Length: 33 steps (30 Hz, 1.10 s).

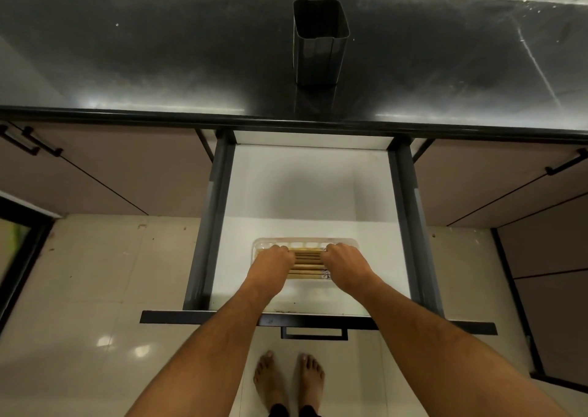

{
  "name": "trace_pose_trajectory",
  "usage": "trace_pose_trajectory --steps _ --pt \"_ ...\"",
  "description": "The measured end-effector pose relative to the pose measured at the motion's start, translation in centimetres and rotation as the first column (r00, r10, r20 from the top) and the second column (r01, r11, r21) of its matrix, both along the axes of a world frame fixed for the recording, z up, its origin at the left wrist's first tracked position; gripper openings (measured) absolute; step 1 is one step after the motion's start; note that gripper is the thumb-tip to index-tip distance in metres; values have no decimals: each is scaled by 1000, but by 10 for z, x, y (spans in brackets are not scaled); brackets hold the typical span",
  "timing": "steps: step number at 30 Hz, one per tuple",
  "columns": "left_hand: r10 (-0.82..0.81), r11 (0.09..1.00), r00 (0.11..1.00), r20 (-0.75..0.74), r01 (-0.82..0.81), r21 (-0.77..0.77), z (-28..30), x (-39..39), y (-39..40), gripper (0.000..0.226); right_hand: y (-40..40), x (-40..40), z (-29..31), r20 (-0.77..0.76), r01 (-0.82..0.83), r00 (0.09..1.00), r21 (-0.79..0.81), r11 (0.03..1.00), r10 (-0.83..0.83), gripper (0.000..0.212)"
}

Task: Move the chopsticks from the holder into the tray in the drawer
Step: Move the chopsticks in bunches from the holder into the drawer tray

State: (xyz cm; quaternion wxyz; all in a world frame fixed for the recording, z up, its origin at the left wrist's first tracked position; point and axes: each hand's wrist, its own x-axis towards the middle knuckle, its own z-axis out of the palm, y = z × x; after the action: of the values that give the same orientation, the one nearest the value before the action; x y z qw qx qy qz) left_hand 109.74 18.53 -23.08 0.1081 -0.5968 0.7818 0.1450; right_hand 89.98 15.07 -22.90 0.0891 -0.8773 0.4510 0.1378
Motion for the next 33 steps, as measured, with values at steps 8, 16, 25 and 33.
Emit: trace_pose_trajectory --steps 8,16,25,33 --pt "116 953 967 -229 -173 -247 6 10 3 22 2 -8 11 275 253 936 -94 963 -219 8" --pt "749 467 373 -548 -883 39 18 13 -3 36 -5 -20 11 476 848 337 222 482 -812 33" --pt "885 281 111 -453 -901 329 8 11 -5 36 -4 -18 -1 336 826 158 470 310 -929 45" --pt "882 256 44 -469 -880 399 4 19 -4 33 -6 -19 0 334 835 110 480 269 -936 45"
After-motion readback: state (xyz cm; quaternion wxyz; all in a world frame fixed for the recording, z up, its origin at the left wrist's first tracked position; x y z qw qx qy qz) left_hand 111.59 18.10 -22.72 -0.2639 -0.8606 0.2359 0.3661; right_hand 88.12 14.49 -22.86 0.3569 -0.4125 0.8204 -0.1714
